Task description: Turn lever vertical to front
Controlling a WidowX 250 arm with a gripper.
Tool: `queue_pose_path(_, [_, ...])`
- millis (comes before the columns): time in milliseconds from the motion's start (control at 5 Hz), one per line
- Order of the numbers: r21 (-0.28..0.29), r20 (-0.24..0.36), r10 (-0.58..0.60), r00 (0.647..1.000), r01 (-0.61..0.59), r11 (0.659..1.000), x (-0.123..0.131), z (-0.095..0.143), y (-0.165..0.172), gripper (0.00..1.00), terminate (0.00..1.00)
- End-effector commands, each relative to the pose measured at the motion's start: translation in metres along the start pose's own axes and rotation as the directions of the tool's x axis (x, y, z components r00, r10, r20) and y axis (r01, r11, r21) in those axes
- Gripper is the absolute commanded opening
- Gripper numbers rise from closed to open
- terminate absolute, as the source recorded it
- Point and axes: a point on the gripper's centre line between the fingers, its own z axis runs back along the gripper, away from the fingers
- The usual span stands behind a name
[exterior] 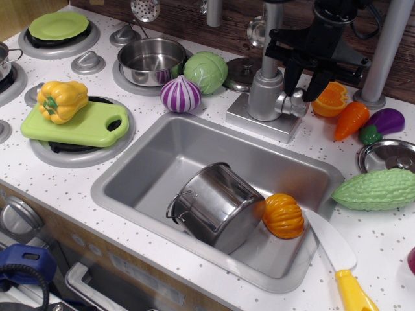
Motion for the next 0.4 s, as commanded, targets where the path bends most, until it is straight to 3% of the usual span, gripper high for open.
queue_pose_path(0, [-0.050, 0.014, 0.015, 1.000, -0.014, 0.999, -0.004, -0.007, -0.007, 0.00, 0.00])
queue_pose_path(200, [-0.072, 0.006, 0.021, 1.000, -0.020, 0.997, -0.010, -0.017, -0.011, 0.00, 0.00])
